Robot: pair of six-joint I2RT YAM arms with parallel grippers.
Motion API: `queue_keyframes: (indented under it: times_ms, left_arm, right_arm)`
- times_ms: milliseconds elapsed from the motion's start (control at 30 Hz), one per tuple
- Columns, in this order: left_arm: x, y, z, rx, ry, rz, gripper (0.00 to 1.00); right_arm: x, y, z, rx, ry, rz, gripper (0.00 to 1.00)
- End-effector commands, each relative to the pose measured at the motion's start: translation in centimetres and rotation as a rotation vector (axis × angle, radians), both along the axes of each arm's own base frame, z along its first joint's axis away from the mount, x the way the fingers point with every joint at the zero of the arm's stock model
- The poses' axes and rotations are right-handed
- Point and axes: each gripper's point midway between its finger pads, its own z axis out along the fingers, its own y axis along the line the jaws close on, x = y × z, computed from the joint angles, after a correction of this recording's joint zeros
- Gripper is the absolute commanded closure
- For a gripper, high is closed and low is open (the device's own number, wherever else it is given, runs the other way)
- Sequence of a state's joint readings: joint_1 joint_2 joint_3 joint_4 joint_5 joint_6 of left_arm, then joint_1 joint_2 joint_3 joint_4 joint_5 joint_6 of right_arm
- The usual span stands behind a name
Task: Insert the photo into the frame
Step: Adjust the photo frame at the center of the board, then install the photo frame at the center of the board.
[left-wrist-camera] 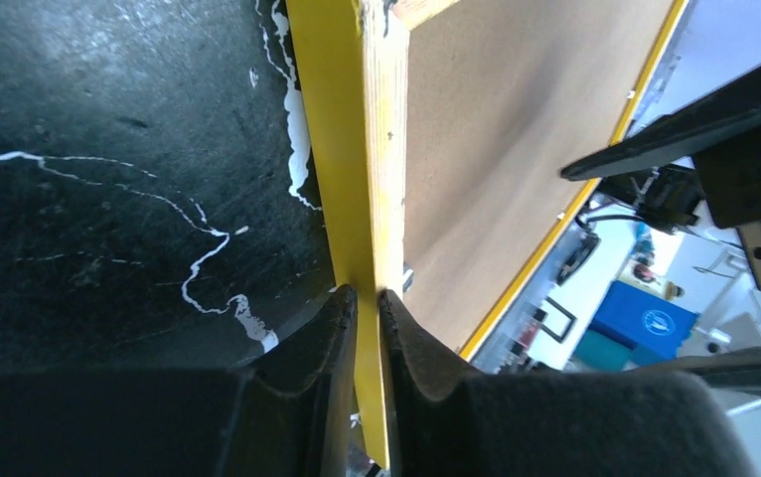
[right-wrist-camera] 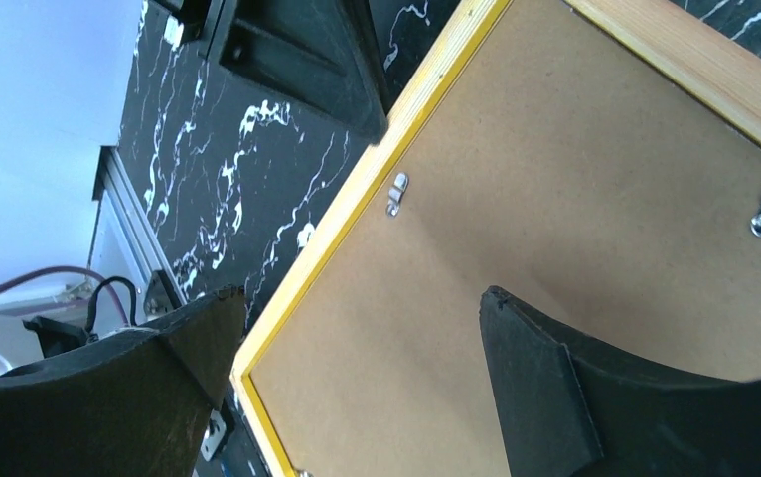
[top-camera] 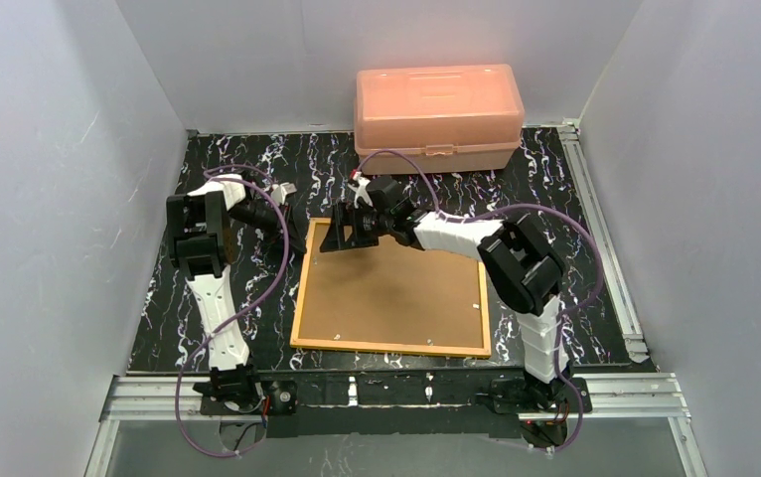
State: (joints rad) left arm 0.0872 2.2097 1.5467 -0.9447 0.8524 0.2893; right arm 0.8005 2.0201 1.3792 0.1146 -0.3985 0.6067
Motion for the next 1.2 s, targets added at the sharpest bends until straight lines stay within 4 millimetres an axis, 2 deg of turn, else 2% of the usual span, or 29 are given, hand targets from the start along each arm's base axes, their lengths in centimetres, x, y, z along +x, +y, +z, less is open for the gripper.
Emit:
queue_keyframes:
  times_ms: [0,300,800,1167]
  left_arm:
    - [0.2,-0.7,0.2,-0.044,0.01,0.001,0.88]
    - [0.1,-0.8,-0.6,-0.044,0.025,-0.003,0.96]
    - [-0.1,-0.9,-1.2,-0.05,0.036,0.0,0.98]
    - [0.0,-0.8,-1.1,-0.044,0.026,-0.003,0.99]
  right_arm:
    - [0.9,2.9,2.3,0.113,-0.02,0.023,0.05]
    - [0.8,4.9,0.1,0.123,0.023,0.06,0.06]
    - [-0.2,6.7,-1.8,0.14,0.09,0.109,0.06]
    - [-1.1,7.6,-1.8,0.169,0.127,0.146,0.06]
